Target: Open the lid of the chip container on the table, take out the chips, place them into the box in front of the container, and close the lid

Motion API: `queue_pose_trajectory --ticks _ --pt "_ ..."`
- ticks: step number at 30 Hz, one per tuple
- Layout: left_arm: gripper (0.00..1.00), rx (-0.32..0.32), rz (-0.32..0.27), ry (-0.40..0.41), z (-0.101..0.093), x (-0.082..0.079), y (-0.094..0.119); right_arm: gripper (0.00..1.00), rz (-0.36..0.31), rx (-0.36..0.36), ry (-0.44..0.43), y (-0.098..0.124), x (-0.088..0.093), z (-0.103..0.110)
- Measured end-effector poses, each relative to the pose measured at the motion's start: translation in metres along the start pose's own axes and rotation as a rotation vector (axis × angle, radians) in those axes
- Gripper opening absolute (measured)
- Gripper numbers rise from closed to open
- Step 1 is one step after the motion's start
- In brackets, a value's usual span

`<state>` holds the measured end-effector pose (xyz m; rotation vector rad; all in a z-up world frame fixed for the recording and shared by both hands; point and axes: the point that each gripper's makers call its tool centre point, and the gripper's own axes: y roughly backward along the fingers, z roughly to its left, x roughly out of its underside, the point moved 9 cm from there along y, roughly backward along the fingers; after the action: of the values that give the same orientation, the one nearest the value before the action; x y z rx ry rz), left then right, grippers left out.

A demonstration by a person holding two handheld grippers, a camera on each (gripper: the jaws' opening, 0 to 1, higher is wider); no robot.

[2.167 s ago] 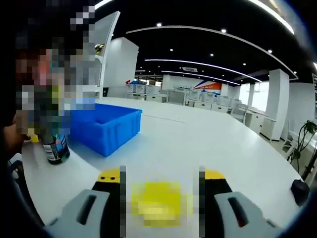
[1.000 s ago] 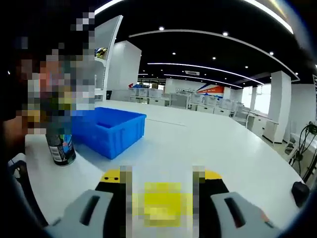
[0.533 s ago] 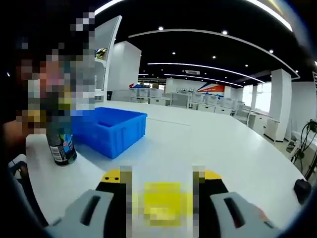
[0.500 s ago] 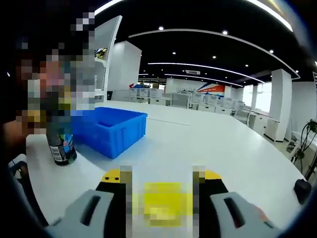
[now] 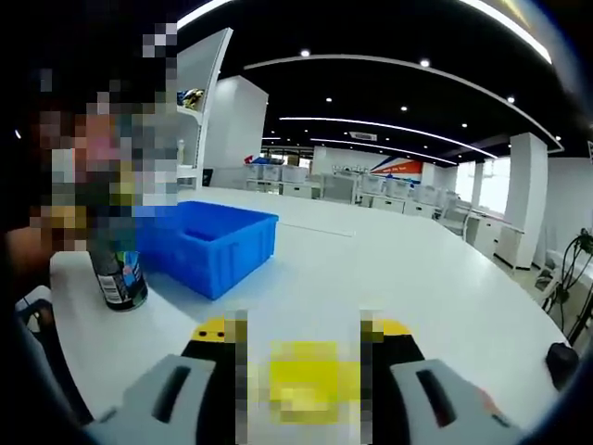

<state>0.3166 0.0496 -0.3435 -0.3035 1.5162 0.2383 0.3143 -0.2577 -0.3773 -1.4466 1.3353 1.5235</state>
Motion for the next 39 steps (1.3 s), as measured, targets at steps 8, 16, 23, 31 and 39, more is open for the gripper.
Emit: queue_pose_trajectory --ticks 8,16,23,31,39 --pt "0.46 -0.038 0.008 -0.026 0.003 -0.001 -0.001 0.46 -0.002 0.001 0.003 0.001 -0.001 0.000" --pt "0.46 -0.078 0.029 -0.089 0.005 -0.004 0.000 0.41 -0.018 0.002 0.014 0.004 0.000 0.003" --pt "0.46 -0.095 0.045 -0.124 0.005 -0.016 0.004 0.41 -0.010 -0.010 0.042 0.005 -0.001 0.008" --pt "0.46 -0.121 0.111 -0.189 0.005 -0.041 0.017 0.41 -0.034 0.002 0.039 0.010 -0.006 0.001" --pt "0.46 -0.063 0.310 -0.293 0.002 -0.052 0.027 0.40 -0.042 0.010 0.043 0.013 -0.004 -0.006"
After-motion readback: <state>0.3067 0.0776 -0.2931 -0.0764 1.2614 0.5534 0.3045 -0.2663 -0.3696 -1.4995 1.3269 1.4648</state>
